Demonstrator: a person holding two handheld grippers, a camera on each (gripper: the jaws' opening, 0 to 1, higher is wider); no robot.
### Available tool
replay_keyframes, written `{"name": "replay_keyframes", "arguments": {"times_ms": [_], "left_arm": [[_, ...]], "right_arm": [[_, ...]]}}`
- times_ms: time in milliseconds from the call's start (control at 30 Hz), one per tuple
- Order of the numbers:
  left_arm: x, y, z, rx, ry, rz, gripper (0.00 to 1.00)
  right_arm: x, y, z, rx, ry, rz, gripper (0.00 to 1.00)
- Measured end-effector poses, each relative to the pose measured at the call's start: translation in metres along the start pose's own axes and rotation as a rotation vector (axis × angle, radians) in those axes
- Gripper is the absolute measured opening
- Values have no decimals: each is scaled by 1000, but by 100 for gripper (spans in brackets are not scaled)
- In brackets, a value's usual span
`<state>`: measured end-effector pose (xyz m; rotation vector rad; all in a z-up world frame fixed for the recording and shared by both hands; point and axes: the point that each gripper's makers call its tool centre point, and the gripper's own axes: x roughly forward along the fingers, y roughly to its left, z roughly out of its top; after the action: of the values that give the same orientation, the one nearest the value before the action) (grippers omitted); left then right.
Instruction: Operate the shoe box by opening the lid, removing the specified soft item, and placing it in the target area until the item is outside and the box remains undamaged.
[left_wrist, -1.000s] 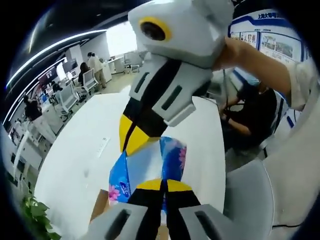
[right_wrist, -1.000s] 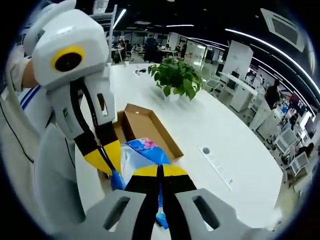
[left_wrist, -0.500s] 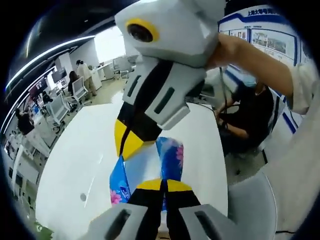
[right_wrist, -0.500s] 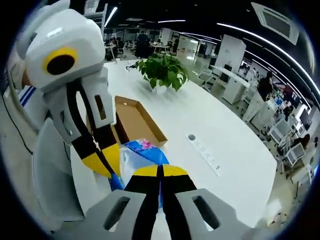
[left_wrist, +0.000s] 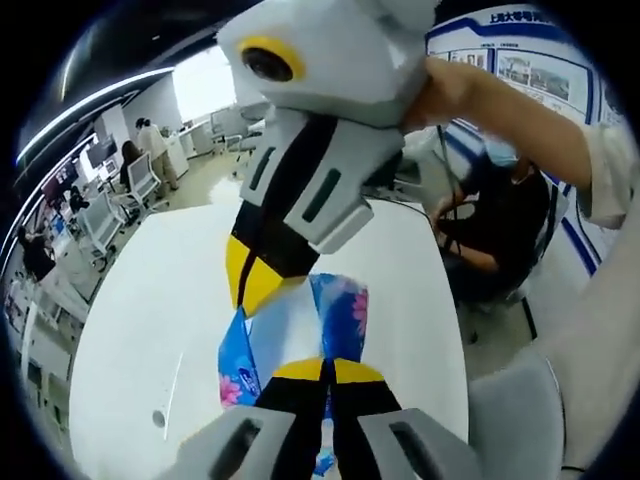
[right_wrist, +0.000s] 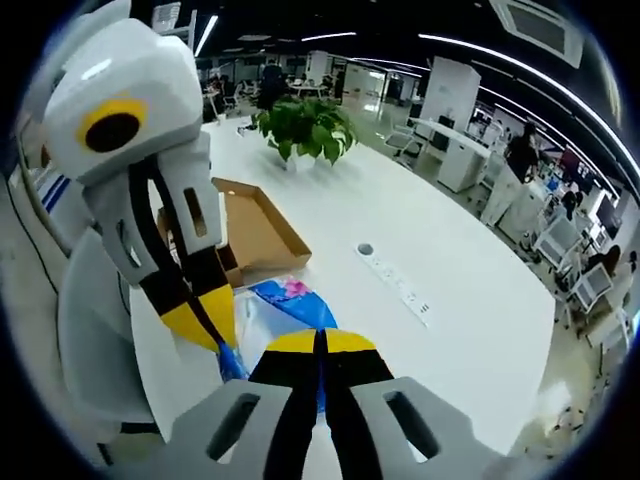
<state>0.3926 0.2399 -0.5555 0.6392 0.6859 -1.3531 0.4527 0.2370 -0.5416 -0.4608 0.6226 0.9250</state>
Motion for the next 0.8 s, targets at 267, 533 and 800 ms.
{"name": "replay_keyframes", "arguments": {"times_ms": [267,533,800], "left_arm": [[31,4,-1,-14,9,-34,0],[67,6,-2,-14,41,-74,0],[99,8,-3,-26,66,-114,0]], "right_arm": [[6,-11,-29,26,13,6,0],[17,-27,-58,63,24,10,0],[25,-38,-82,88,46,8,0]]}}
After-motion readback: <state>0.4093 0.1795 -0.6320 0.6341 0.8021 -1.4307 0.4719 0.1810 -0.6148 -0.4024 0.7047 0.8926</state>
